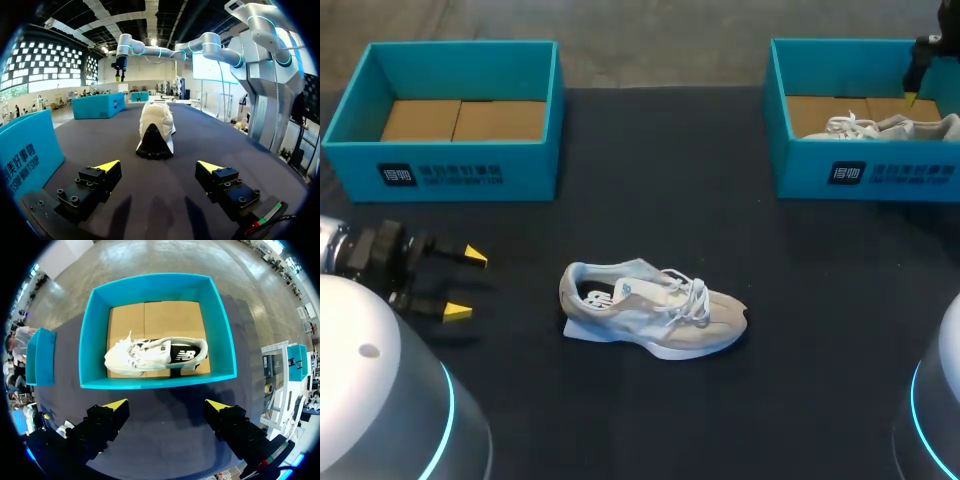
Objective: Take the shoe out of the shoebox, open the shoe tongue, remove and reinsert the insole, then place the shoe into the shoebox
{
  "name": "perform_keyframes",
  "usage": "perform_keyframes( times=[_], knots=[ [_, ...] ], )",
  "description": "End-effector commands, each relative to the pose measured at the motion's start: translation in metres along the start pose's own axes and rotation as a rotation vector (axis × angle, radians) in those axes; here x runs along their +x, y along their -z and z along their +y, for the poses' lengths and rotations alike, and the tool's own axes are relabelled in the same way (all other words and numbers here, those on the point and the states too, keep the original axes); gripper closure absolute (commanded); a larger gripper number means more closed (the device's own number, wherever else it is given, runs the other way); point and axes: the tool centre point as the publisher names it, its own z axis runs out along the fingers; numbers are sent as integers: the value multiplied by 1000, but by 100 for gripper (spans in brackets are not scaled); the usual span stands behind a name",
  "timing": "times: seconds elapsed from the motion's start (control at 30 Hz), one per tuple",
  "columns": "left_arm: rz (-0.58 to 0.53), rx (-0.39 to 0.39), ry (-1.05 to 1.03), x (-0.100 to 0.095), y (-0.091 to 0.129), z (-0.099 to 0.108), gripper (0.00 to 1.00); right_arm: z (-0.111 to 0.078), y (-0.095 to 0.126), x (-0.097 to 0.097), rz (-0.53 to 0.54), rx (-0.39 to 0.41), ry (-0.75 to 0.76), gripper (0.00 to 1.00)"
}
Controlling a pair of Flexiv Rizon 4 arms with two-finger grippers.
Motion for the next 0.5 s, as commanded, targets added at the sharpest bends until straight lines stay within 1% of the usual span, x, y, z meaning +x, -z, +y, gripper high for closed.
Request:
perform_keyframes(
  times=[0.03,0.27,0.5],
  knots=[
    [-17,1,9,2,-6,1,0,0,0,0,-1,0,0,0],
    [-37,6,17,1,-17,-2,0,0,0,0,-1,0,0,0],
    [-2,0,19,-4,-36,0,0,0,0,0,-1,0,0,0]
  ],
)
